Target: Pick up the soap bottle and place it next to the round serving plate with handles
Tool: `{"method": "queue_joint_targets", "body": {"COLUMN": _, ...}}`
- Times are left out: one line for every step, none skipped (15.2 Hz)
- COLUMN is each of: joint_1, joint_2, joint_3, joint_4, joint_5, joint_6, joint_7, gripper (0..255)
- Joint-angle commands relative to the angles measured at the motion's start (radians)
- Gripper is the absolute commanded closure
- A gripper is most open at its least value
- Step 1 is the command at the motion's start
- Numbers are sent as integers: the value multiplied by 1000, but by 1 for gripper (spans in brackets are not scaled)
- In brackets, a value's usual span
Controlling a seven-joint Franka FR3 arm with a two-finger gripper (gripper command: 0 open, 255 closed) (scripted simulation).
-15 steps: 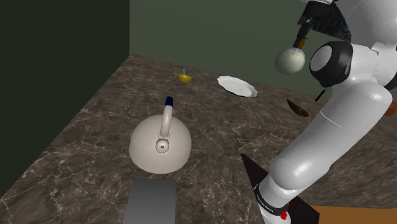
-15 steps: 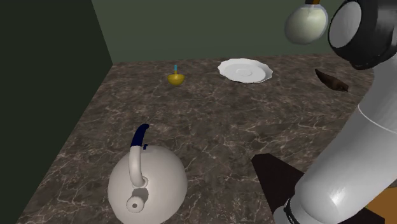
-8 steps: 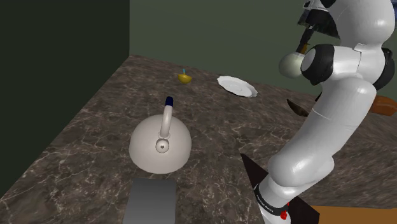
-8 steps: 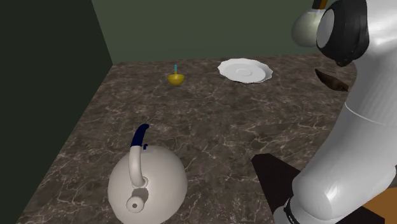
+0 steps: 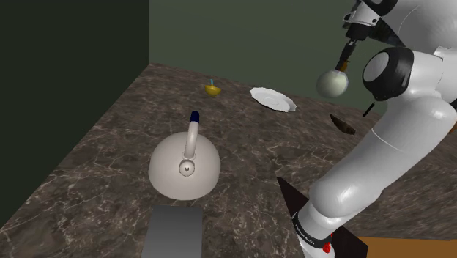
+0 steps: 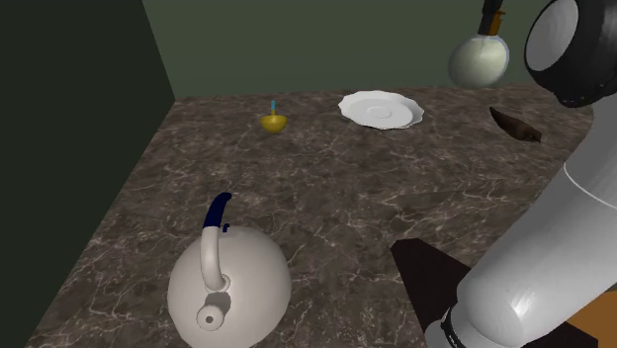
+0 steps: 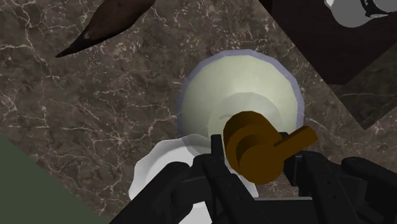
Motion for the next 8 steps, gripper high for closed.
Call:
{"method": "queue_joint_targets", "body": {"joint_1": 10, "joint_2": -29, "joint_3": 9, "joint_4": -60, "joint_5": -16, "joint_6": 36, "joint_7": 15, "gripper": 255}}
{"method": "queue_joint_targets", "body": {"joint_1": 13, "joint_2": -42, "joint_3": 13, "joint_4": -88, "joint_5": -23, "joint_6": 54, "joint_7": 21, "gripper": 255}}
{"method": "queue_joint_targets", "body": {"joint_1": 16, "joint_2": -54, "joint_3": 16, "joint_4": -115, "joint_5": -29, "joint_6": 70, "joint_7": 27, "gripper": 255}}
{"method": "queue_joint_targets", "body": {"joint_1": 18, "joint_2": -65, "joint_3": 19, "joint_4": -141, "joint_5": -34, "joint_6": 87, "joint_7": 32, "gripper": 255}}
{"method": "queue_joint_targets", "body": {"joint_1": 20, "joint_2": -75, "joint_3": 22, "joint_4": -166, "joint_5": -39, "joint_6": 103, "joint_7": 37, "gripper": 255}}
{"method": "queue_joint_targets", "body": {"joint_1": 21, "joint_2": -85, "joint_3": 25, "joint_4": -191, "joint_5": -44, "joint_6": 119, "joint_7": 42, "gripper": 255}}
{"method": "queue_joint_targets", "body": {"joint_1": 23, "joint_2": -95, "joint_3": 27, "joint_4": -215, "joint_5": -49, "joint_6": 135, "joint_7": 47, "gripper": 255}}
{"method": "queue_joint_targets", "body": {"joint_1": 24, "joint_2": -104, "joint_3": 30, "joint_4": -238, "joint_5": -53, "joint_6": 150, "joint_7": 51, "gripper": 255}}
